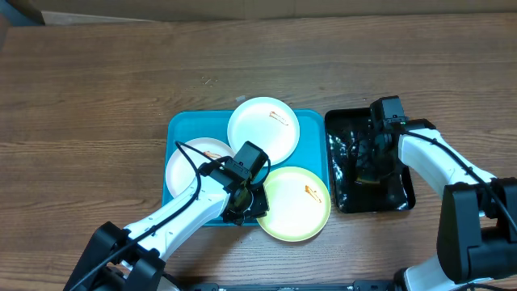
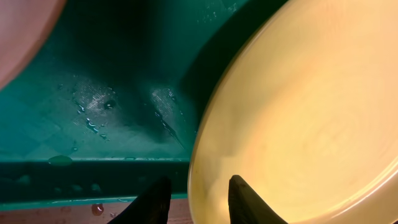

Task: Clean dirty plates on tray and stack at the side
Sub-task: 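Grip the yellow-rimmed plate rim with the left gripper and tilt it up, then lift the sponge with the right gripper and carry it over the plate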

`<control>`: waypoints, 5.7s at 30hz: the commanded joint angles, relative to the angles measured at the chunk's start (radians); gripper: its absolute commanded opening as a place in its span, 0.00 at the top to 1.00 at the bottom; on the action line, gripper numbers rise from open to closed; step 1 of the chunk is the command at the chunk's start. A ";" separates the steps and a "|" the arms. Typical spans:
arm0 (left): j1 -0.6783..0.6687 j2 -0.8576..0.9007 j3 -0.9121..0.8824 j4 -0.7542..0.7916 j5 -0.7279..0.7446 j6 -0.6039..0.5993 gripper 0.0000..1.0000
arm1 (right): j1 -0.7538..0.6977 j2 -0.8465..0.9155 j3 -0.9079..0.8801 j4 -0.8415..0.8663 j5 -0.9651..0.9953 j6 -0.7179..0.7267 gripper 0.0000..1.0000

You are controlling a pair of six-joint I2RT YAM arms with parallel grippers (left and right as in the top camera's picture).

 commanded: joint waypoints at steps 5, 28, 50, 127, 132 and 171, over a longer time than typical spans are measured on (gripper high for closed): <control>-0.010 0.034 -0.003 0.006 -0.006 0.016 0.74 | -0.006 0.002 0.014 0.006 -0.008 0.000 0.59; -0.001 0.042 0.138 -0.131 -0.207 0.132 0.85 | -0.006 0.002 -0.012 0.057 -0.008 0.000 0.24; -0.002 0.044 0.081 -0.074 -0.201 0.121 0.70 | -0.005 0.002 -0.012 0.048 -0.008 0.000 0.74; 0.161 0.177 0.142 0.007 -0.116 0.285 0.96 | -0.007 0.000 0.550 -0.573 -0.085 -0.081 0.96; 0.161 0.177 0.143 0.009 -0.116 0.278 0.96 | 0.010 0.000 0.550 -0.565 -0.339 -0.192 0.96; 0.161 0.177 0.142 0.008 -0.115 0.278 0.96 | 0.484 0.003 -0.001 0.157 -0.016 -0.198 0.96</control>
